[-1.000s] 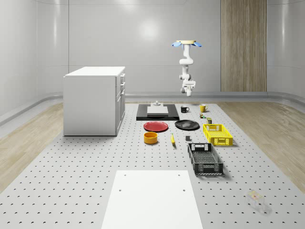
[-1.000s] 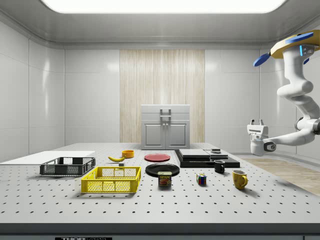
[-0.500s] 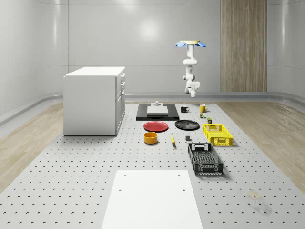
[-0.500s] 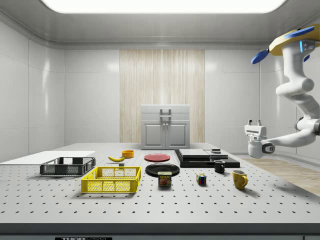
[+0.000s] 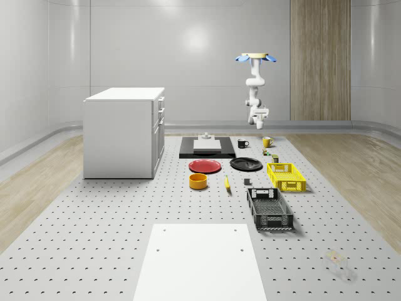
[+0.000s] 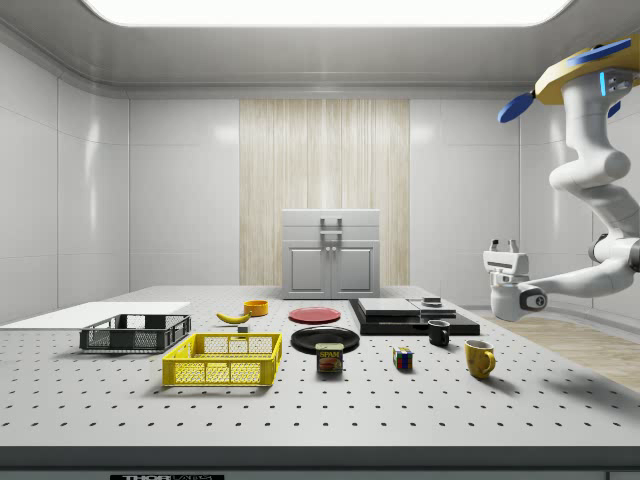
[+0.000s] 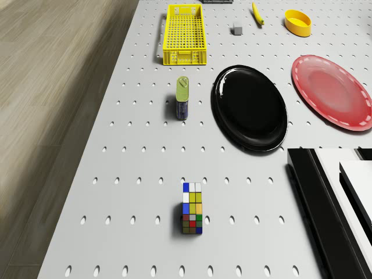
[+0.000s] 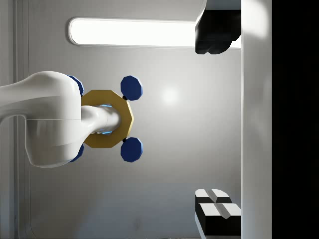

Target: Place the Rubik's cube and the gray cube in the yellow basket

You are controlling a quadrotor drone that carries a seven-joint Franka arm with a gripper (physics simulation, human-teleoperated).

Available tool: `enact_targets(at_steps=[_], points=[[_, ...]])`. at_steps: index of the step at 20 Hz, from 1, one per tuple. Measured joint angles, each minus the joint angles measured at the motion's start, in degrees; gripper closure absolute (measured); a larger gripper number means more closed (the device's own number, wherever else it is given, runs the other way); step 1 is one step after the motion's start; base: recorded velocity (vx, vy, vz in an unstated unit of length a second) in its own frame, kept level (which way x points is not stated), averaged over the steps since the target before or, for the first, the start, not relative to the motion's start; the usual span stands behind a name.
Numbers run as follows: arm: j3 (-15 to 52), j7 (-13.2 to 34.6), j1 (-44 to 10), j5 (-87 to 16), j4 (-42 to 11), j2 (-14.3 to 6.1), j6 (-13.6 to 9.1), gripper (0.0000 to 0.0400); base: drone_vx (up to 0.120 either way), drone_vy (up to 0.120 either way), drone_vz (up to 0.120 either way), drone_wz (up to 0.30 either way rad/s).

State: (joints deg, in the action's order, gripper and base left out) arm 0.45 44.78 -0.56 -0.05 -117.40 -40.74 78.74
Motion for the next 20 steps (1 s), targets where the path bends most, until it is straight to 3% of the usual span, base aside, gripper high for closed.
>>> enact_targets(at_steps=[2, 20], points=[[0.07, 0.01, -0.03, -0.1, -0.06, -0.06, 0.09, 0.0, 0.12, 0.12, 0.0, 0.0], [4.99, 0.91, -1.55, -6.98, -0.94, -0.7, 0.94, 0.0, 0.12, 0.0, 0.0, 0.0]])
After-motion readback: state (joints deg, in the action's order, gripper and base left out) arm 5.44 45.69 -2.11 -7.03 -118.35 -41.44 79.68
